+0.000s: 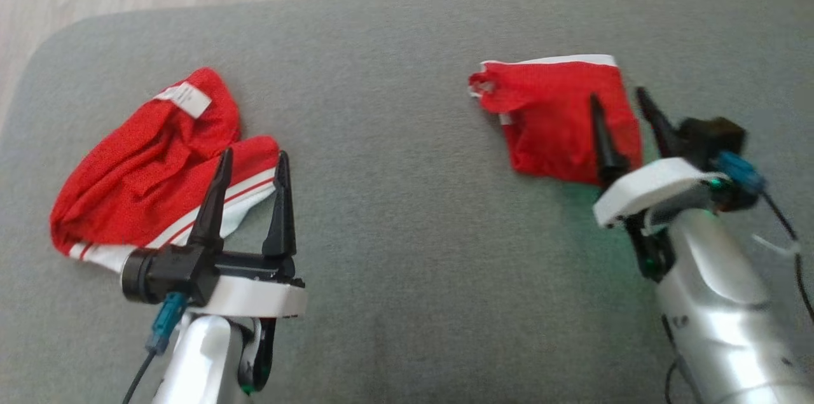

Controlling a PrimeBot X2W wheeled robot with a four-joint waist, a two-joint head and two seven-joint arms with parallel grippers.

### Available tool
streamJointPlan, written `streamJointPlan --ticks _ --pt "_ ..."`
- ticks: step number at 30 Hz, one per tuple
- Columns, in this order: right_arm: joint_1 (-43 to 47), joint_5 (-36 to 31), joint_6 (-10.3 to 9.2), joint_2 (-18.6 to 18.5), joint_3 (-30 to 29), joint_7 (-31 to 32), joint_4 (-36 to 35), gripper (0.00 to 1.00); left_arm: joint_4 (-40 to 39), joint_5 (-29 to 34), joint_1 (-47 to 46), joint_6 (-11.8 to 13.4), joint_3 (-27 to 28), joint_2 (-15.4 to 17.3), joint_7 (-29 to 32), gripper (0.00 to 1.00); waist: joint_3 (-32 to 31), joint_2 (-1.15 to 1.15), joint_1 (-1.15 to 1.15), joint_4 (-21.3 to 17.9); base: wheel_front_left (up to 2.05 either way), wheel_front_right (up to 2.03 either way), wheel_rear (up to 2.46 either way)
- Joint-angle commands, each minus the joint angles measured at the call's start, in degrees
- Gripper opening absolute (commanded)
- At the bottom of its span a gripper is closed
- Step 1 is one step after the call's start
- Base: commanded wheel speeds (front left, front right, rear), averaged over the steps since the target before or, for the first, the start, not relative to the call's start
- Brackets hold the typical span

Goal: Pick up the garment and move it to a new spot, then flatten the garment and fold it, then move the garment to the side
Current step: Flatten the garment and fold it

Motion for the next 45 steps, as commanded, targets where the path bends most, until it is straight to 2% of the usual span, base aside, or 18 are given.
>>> streamJointPlan --ticks 1,3,6,13,18,19,20,21,29,38,41,45 --pt "1.5 -0.7 -0.04 1.3 -1.5 -0.8 -4.3 1.0 -2.1 0.3 -1.6 -0.1 1.9 0.2 -0.3 1.0 -0.8 0.0 0.0 -1.6 0.0 0.0 0.0" --pt "4.3 -0.8 -0.04 2.0 -5.2 -0.8 -8.6 1.0 -2.2 0.4 -1.4 0.0 1.9 0.2 -0.3 1.0 -1.1 0.0 0.0 -2.6 0.0 0.0 0.0" --pt "8.9 -2.1 -0.04 2.6 -7.6 -0.8 -14.2 1.0 -2.1 0.5 -1.1 -0.2 1.6 0.2 -0.3 1.0 -1.2 0.0 0.0 -3.5 0.0 0.0 0.0" --pt "16.0 -0.7 -0.04 2.8 -8.0 -0.8 -21.0 1.0 -2.0 0.4 -0.6 -0.1 0.9 0.1 -0.3 1.0 -0.8 0.0 0.0 -4.1 0.0 0.0 0.0" --pt "15.9 -0.5 -0.04 2.9 -8.6 -0.8 -23.0 1.0 -2.0 0.2 -1.1 -0.3 0.2 0.1 -0.3 1.0 0.7 0.0 0.0 -3.3 0.0 0.0 0.0" --pt "15.4 -0.5 -0.04 2.9 -8.9 -0.8 -23.1 0.88 -2.0 0.2 -1.3 -0.4 0.0 0.1 -0.3 1.0 1.1 0.0 0.0 -3.0 0.0 0.0 0.0" --pt "14.8 -0.5 -0.04 2.9 -9.1 -0.8 -23.1 0.12 -2.0 0.2 -1.5 -0.4 -0.1 0.1 -0.3 1.0 1.6 0.0 0.0 -2.6 0.0 0.0 0.0" --pt "14.0 -0.2 -0.04 2.9 -9.3 -0.7 -23.0 0.0 -2.0 0.1 -1.7 -0.4 -0.3 0.1 -0.3 1.0 2.2 0.0 0.0 -2.2 0.0 0.0 0.0" --pt "3.8 -3.7 -0.04 2.9 -12.4 2.6 -16.9 0.0 -1.9 -0.3 -4.4 -0.6 -2.2 0.1 -0.3 1.0 8.3 0.0 0.0 2.7 0.0 0.0 0.0" --pt "-6.2 -11.9 -0.04 2.7 -19.6 5.7 1.5 0.0 -1.6 -1.6 -6.3 -0.3 -3.9 0.1 -0.3 1.0 11.3 0.0 0.0 7.1 0.0 0.0 0.0" --pt "-8.5 -15.1 -0.04 2.6 -20.5 2.6 5.6 0.0 -1.3 -1.9 -6.8 0.0 -4.0 0.1 -0.3 1.0 11.0 0.0 0.0 7.6 0.0 0.0 0.0" --pt "-11.2 -12.9 -0.04 2.8 -17.4 -0.1 5.6 0.0 -1.5 -2.1 -6.7 0.3 -4.0 0.1 -0.3 1.0 10.3 0.0 0.0 7.4 0.0 0.0 0.0"
